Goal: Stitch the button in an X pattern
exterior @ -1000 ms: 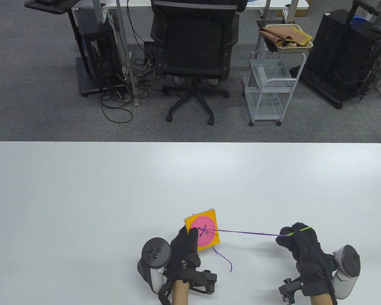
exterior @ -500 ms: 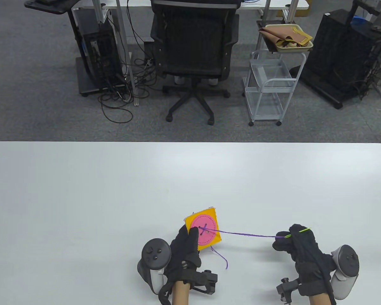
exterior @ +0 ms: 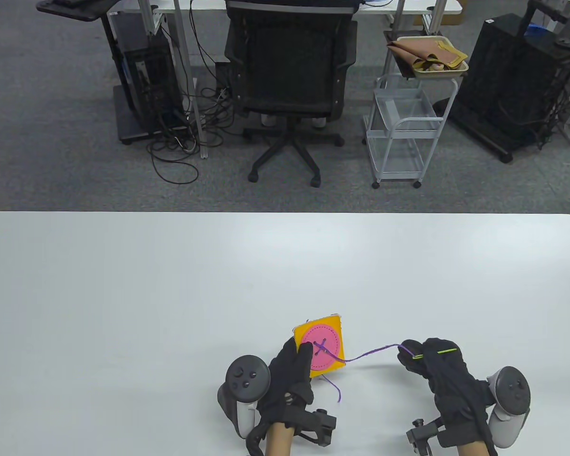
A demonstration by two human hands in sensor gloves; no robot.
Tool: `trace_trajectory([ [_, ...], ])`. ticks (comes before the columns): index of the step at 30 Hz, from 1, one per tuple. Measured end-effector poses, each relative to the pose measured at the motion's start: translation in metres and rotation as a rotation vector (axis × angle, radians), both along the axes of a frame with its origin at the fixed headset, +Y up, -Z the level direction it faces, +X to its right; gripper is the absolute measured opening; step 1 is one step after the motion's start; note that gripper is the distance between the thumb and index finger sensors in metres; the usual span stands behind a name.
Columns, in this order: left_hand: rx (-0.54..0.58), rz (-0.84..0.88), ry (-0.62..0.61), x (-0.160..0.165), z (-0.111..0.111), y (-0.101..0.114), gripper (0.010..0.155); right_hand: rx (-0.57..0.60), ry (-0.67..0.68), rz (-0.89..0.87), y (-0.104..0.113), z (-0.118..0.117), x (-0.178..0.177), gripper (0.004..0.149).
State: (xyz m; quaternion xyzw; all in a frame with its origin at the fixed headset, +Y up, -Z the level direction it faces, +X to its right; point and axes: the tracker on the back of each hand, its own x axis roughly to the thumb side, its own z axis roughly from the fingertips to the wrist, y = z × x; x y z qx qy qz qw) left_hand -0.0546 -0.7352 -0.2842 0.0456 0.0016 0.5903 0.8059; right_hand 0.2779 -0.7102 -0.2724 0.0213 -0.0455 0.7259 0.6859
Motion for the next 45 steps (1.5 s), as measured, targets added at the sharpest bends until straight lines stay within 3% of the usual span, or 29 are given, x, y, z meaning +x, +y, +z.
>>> trace_trajectory([
  [10,0.016,-0.024,-0.053,0.015,0.002,0.004,0.046,0.013,0.025,0.077,0.001,0.001,-0.009,0.044],
  [27,0.101,-0.131,-0.099,0.035,0.007,0.017,0.048,0.118,0.035,0.503,0.005,0.01,-0.042,0.037],
  [45,0.162,-0.28,-0.133,0.052,0.013,0.025,0.048,0.116,0.048,0.646,0.002,0.012,-0.054,0.037],
])
